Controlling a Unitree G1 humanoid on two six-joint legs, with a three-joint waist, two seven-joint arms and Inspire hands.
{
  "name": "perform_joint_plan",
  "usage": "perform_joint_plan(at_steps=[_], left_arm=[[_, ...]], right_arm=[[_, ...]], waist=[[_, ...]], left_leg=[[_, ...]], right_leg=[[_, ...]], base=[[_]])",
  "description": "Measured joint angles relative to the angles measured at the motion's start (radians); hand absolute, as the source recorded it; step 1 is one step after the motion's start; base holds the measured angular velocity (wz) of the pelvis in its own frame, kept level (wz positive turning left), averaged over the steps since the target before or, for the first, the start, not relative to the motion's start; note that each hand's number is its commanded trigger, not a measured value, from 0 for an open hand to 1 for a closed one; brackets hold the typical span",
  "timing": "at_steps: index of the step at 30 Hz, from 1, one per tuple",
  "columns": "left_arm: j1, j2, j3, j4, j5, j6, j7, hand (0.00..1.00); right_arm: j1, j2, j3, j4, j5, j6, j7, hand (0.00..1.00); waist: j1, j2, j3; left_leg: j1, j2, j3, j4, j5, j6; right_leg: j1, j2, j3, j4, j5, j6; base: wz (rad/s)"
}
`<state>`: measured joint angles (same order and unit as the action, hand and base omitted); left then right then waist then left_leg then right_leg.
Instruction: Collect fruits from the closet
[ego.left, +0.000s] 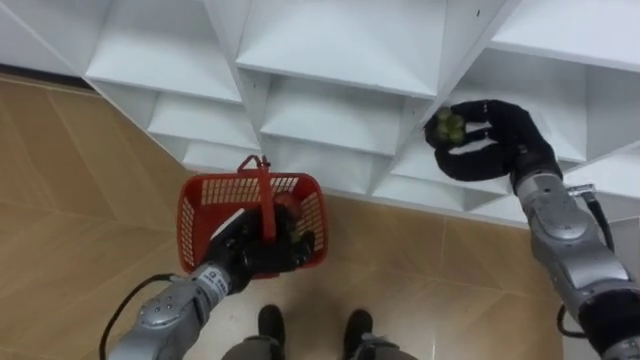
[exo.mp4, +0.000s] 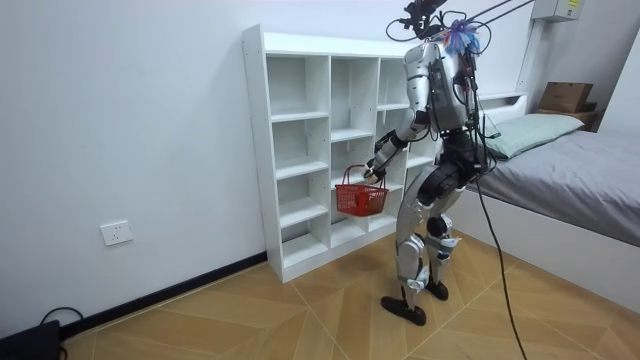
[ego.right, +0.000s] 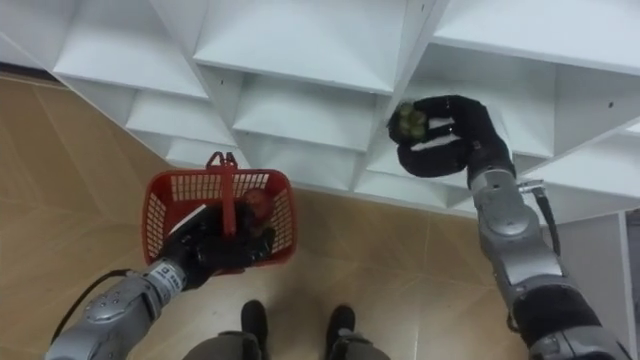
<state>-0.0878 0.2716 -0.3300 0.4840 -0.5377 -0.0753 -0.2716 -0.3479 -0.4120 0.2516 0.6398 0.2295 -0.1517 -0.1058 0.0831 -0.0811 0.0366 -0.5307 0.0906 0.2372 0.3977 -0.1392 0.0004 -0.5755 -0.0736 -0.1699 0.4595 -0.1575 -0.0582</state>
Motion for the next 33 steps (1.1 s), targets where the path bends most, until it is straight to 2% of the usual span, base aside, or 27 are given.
perform_joint_plan(at_steps=[1,3,8,10,17,23,33], left_arm=[[0.002,0.0,0.0,-0.003,0.0,0.0,0.0,1.0],[0.015,-0.001,0.0,-0.017,0.0,0.0,0.001,1.0],[0.03,-0.003,0.003,-0.027,0.031,0.0,0.005,1.0],[0.052,-0.007,0.012,-0.039,0.031,0.0,0.006,1.0],[0.103,-0.01,0.02,-0.092,0.029,0.0,0.016,1.0],[0.104,-0.031,0.028,-0.093,0.029,-0.001,0.026,1.0],[0.085,-0.029,0.012,-0.093,0.028,-0.013,0.052,1.0]], right_arm=[[0.01,0.0,0.0,-0.013,0.0,0.0,0.0,1.0],[0.045,0.0,0.001,-0.053,0.0,0.0,0.016,1.0],[0.074,0.001,0.001,-0.074,-0.015,0.0,0.039,1.0],[0.097,0.001,-0.001,-0.093,-0.033,0.0,0.056,1.0],[0.132,0.021,-0.007,-0.116,-0.038,-0.001,0.112,1.0],[0.192,0.036,-0.012,-0.152,-0.038,-0.001,0.169,1.0],[0.253,0.046,0.003,-0.235,-0.03,0.0,0.23,1.0]], waist=[[0.0,0.0,-0.0019],[-0.001,0.0,-0.0105],[-0.004,0.002,-0.0138],[-0.008,0.006,-0.019],[-0.027,0.008,-0.0201],[-0.028,0.008,-0.02],[-0.023,0.018,-0.0183]], left_leg=[[0.0,0.0,0.0,0.001,0.0,0.0],[0.002,-0.001,0.001,0.006,0.0,0.0],[0.014,0.001,0.0,0.011,0.0,0.001],[0.019,0.003,0.001,0.009,0.001,0.001],[0.021,0.002,-0.001,-0.003,0.01,0.003],[0.02,0.001,-0.002,-0.017,0.012,0.004],[0.019,0.001,-0.001,-0.021,0.01,0.004]], right_leg=[[0.0,0.0,0.0,0.001,0.0,0.0],[0.0,0.0,0.002,0.001,0.0,0.0],[0.015,0.001,0.0,0.0,0.003,-0.003],[0.021,0.002,0.0,-0.002,0.005,-0.004],[0.024,0.003,0.0,-0.012,0.015,-0.004],[0.024,0.006,0.004,-0.032,0.024,0.0],[0.03,0.01,0.002,-0.046,0.03,0.004]], base=[[-0.03],[0.0],[0.0],[0.0],[0.01],[-0.03],[-0.01]])
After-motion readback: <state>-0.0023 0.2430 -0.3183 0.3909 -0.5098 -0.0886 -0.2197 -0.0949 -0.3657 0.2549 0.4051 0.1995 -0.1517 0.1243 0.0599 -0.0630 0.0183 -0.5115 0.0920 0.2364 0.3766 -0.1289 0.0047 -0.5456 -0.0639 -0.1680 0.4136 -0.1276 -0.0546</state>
